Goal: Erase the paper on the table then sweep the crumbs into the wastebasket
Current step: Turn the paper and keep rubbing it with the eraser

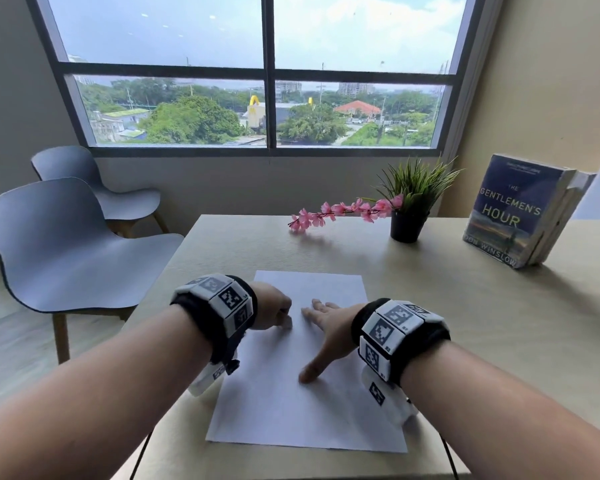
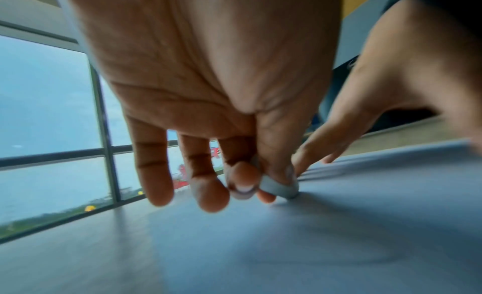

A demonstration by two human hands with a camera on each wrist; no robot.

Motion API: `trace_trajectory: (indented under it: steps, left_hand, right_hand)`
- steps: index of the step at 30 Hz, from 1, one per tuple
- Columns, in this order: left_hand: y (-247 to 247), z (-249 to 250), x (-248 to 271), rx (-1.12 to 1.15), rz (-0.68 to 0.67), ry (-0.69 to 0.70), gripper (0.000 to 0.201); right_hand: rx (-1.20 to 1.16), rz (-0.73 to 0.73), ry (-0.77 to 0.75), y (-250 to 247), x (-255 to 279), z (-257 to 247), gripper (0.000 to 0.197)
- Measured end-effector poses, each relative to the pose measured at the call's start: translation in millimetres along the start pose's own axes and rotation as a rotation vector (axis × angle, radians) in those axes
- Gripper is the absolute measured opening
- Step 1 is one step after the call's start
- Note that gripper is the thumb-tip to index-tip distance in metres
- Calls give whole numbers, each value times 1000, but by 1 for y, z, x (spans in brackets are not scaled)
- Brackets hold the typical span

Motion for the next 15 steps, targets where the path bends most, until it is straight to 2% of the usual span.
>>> trace_trajectory:
  steps: [3,9,12,15]
  left_hand:
    - [-4,-3,-1,-31,2,-28,38]
    - [0,7,6,-99,-46,36,37]
    - [-5,0,5,-99,-22,-10,39]
    - [-2,2,8,-108,-12,15,34]
  right_hand:
    - [-42,11,-11,-1,0,1,120]
    - [-59,28,-10,-1,-2,0,122]
    - [-64,9,3,-1,-3,0,124]
    - [-57,-9,9,-1,-1,-1,122]
Point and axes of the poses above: each hand's wrist, its own x-axis away from the middle knuckle, its own y-axis out of the palm, z = x × y, the point moved 4 cm from there along -x, towards the middle knuckle, and after that the axes turned 10 degrees about -z, right-handed, at the moved point
